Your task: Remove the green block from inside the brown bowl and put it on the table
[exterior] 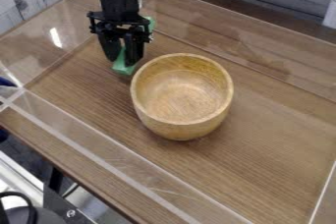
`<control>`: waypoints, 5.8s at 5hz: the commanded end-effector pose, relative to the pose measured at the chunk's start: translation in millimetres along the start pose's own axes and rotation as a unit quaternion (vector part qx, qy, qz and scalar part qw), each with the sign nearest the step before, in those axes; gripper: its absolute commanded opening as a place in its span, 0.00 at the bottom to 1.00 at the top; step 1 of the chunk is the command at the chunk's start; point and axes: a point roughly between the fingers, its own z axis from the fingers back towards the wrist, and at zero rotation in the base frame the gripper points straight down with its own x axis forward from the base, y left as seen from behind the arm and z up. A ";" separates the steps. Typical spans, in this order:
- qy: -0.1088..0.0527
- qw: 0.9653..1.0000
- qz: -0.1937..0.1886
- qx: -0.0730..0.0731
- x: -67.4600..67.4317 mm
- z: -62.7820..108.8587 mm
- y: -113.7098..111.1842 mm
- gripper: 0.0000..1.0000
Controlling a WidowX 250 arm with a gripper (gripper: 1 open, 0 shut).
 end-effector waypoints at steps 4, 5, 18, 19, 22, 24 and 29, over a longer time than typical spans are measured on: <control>-0.076 0.997 -0.017 0.019 21.9 55.4 -9.1 1.00; -0.072 0.997 -0.017 0.020 25.8 48.7 -8.7 1.00; -0.062 0.997 -0.038 0.030 57.9 18.1 -18.8 1.00; -0.062 0.997 -0.039 0.031 59.0 16.9 -19.1 1.00; -0.099 0.994 -0.036 0.021 52.5 57.3 -21.7 1.00; -0.149 0.988 -0.034 0.021 38.6 117.9 -21.1 1.00; -0.099 0.994 -0.009 0.050 65.4 37.1 33.5 0.00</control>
